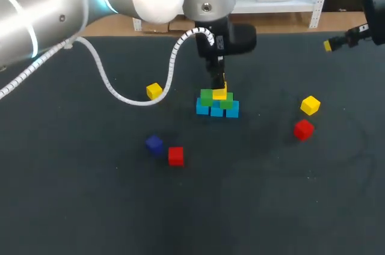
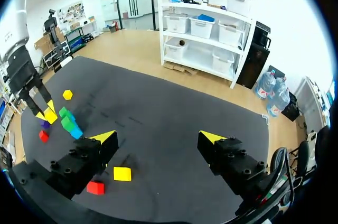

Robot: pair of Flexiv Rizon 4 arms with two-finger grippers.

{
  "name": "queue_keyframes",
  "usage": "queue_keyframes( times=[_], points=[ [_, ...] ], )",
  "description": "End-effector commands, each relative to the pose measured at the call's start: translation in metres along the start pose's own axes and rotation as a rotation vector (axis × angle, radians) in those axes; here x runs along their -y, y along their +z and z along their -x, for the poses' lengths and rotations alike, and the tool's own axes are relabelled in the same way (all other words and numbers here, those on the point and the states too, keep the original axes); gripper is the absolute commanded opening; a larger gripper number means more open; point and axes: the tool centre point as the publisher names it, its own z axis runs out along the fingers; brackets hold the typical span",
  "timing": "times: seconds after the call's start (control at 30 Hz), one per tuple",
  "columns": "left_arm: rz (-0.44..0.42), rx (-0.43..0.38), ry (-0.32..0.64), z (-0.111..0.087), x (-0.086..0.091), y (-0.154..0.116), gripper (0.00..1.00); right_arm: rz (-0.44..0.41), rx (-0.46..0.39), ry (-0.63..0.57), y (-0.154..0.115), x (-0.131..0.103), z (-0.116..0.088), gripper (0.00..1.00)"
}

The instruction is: Place the blue cubes, place green cubes on the blue cubes, place the yellow cubes on the green cubes, then place the red cubes on the yellow cubes, and place purple cube on the red cubes.

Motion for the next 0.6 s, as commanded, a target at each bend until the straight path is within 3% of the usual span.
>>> queue_keyframes(
  times=[0.03,0.6],
  points=[
    [0.013,-0.002,-0.010,0.003,-0.006,0.004,0.00,-0.005,-0.001,0.001,0.000,-0.001,0.000,1.00],
    [0.052,-0.033,-0.049,-0.006,-0.016,0.015,0.00,-0.005,-0.001,0.001,0.000,-0.001,0.000,1.00]
  ],
)
